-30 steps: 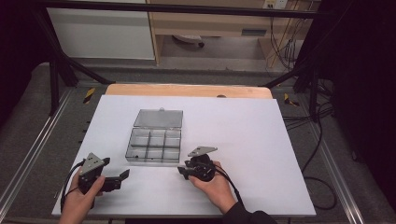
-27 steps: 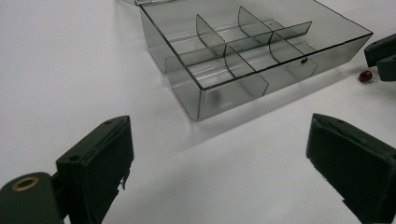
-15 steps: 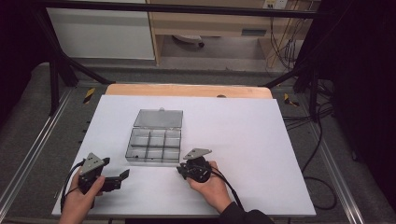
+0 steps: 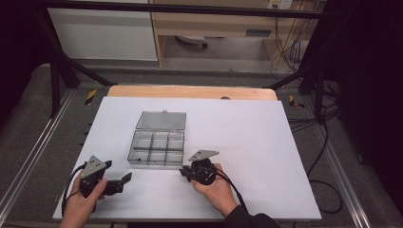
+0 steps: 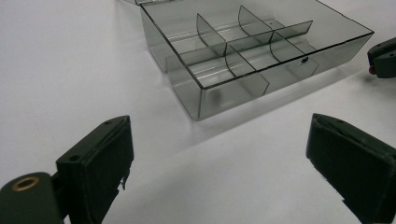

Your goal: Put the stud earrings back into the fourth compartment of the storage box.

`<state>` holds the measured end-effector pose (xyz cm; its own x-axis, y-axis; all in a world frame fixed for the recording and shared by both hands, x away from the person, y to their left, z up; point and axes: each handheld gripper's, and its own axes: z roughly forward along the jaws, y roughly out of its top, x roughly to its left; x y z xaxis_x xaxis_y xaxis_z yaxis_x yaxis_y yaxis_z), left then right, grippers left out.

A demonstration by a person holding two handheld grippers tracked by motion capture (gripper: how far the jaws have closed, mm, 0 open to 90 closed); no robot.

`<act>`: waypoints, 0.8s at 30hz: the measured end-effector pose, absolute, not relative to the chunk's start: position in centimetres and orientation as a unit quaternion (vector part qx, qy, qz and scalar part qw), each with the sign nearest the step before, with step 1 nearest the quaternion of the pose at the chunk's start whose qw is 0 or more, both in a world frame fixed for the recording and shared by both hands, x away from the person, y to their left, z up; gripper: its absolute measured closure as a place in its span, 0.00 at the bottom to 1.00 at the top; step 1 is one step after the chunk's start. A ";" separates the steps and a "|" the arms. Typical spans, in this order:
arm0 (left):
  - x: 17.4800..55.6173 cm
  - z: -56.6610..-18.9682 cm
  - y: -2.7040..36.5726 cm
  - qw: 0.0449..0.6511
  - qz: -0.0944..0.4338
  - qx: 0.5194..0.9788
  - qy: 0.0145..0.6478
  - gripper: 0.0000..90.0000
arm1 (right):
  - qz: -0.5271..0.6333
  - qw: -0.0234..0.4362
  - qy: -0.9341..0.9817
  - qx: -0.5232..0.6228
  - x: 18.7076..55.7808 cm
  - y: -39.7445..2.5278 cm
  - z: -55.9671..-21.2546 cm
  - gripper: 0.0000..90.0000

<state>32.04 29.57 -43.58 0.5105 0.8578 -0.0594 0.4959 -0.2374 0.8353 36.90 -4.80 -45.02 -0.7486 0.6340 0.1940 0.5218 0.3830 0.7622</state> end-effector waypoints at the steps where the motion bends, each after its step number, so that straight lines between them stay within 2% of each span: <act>1: 32.1 -43.6 29.6 0.426 0.212 0.757 0.447 0.08 | 0.434 0.062 0.828 0.349 36.9 -4.9 -45.0 0.88; 10: 32.0 -43.6 29.6 0.426 0.213 0.758 0.447 0.08 | 0.461 0.040 0.811 0.356 36.8 -5.7 -43.9 0.88; 24: 32.1 -43.6 29.6 0.424 0.215 0.758 0.446 0.08 | 0.499 0.041 0.795 0.341 37.7 -5.3 -40.1 0.88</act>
<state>32.06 29.60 -43.57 0.5094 0.8589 -0.0530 0.4950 -0.2420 0.8345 37.69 -5.27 -40.08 -0.7640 0.5834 0.2755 0.5018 0.2689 0.8221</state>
